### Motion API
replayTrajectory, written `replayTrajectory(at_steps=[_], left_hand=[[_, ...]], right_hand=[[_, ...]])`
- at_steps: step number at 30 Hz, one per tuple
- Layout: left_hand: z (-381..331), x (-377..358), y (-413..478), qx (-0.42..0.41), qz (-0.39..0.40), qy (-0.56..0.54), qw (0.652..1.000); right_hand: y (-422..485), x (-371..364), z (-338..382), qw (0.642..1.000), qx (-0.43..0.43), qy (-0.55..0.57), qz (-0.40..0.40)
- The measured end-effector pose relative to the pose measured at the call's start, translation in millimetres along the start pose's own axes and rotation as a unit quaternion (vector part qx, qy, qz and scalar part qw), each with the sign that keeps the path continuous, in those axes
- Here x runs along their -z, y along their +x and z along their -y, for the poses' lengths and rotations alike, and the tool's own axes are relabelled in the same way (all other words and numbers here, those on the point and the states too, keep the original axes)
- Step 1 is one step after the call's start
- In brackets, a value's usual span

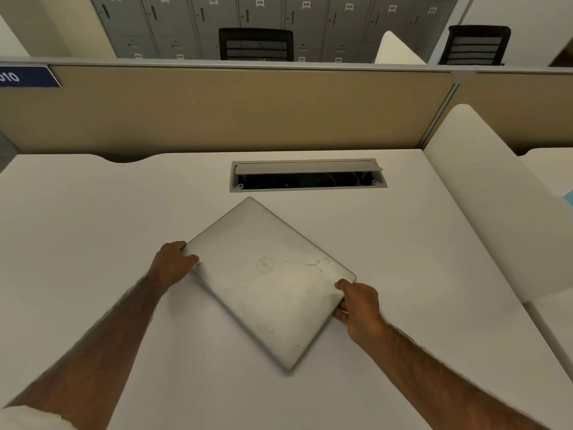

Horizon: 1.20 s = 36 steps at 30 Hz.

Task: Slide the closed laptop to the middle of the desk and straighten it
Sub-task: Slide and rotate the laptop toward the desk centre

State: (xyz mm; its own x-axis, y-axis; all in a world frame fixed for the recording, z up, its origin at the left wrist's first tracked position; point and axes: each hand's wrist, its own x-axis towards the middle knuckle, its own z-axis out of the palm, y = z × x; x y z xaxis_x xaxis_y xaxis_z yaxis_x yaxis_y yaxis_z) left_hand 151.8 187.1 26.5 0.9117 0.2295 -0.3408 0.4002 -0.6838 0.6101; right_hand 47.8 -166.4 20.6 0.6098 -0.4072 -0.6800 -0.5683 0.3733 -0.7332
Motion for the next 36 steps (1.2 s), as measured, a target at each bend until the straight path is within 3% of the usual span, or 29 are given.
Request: replayTrajectory(at_steps=[13, 21, 36], left_hand=[[6.4, -12.1, -42.2, 0.076, -0.030, -0.100, 0.992], [16.5, -35.8, -63.8, 0.113, -0.060, -0.070, 0.989], [14.1, -46.1, -88.6, 0.114, -0.043, -0.051, 0.991]], right_hand=[[48.6, -11.6, 44.5, 0.993, 0.085, -0.073, -0.019], [66.8, -24.6, 65.8, 0.991, 0.099, -0.083, -0.017], [92.5, -36.1, 93.4, 0.993, 0.096, -0.070, -0.008]])
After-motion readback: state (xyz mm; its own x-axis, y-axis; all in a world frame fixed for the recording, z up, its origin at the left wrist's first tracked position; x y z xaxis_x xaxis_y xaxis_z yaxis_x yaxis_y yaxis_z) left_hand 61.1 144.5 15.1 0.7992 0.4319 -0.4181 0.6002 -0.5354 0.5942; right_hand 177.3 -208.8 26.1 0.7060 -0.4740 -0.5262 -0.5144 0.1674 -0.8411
